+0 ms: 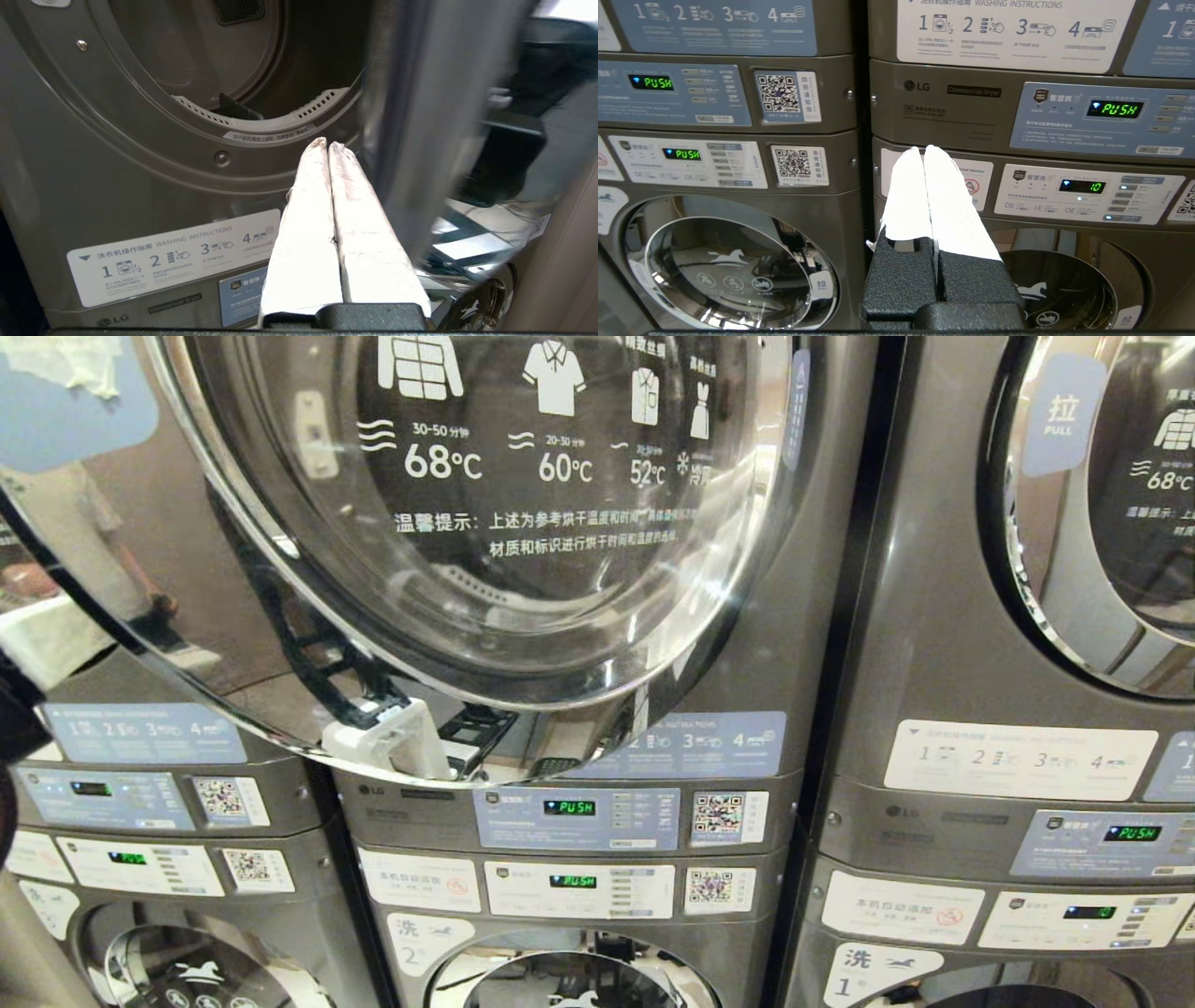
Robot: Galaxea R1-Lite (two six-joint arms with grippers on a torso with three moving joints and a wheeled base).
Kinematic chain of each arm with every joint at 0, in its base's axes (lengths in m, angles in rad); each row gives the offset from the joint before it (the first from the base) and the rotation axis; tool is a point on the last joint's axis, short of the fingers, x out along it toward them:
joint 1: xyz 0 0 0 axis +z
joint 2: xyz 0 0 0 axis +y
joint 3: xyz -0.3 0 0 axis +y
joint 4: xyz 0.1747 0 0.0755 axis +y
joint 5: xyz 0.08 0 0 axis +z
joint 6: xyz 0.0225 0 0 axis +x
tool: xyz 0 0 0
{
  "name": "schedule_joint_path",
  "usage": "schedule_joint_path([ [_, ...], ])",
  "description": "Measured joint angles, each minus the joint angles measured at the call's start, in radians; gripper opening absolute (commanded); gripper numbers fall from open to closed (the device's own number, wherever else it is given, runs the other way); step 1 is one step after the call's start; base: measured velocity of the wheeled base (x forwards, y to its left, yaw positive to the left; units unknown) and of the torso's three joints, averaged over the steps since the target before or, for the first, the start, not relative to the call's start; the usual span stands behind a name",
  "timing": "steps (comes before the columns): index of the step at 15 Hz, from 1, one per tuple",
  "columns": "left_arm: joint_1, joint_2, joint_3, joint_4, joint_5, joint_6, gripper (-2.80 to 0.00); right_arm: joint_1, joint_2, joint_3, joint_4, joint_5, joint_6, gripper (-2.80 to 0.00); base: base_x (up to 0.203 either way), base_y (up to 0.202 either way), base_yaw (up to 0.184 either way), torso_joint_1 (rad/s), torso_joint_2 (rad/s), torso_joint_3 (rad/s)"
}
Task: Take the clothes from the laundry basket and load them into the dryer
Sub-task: Open the dryer
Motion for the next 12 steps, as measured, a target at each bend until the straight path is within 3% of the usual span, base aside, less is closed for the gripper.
schedule_joint_path([
  [3,-0.017,-0.003,-0.001,0.0,-0.002,0.001,-2.8,0.0,0.0,-0.001,0.0,0.0,0.0,-2.8,0.0,0.0,0.0,0.0,0.0,0.0],
  [9,-0.205,-0.014,0.004,0.006,-0.001,0.1,-2.8,0.0,0.0,-0.001,0.0,0.0,0.001,-2.8,0.0,0.0,0.0,0.0,0.0,0.0],
  [12,-0.26,-0.011,0.001,0.006,0.0,0.117,-2.8,0.0,0.0,-0.001,0.0,0.0,0.002,-2.8,0.0,0.0,0.0,0.0,0.0,0.0],
])
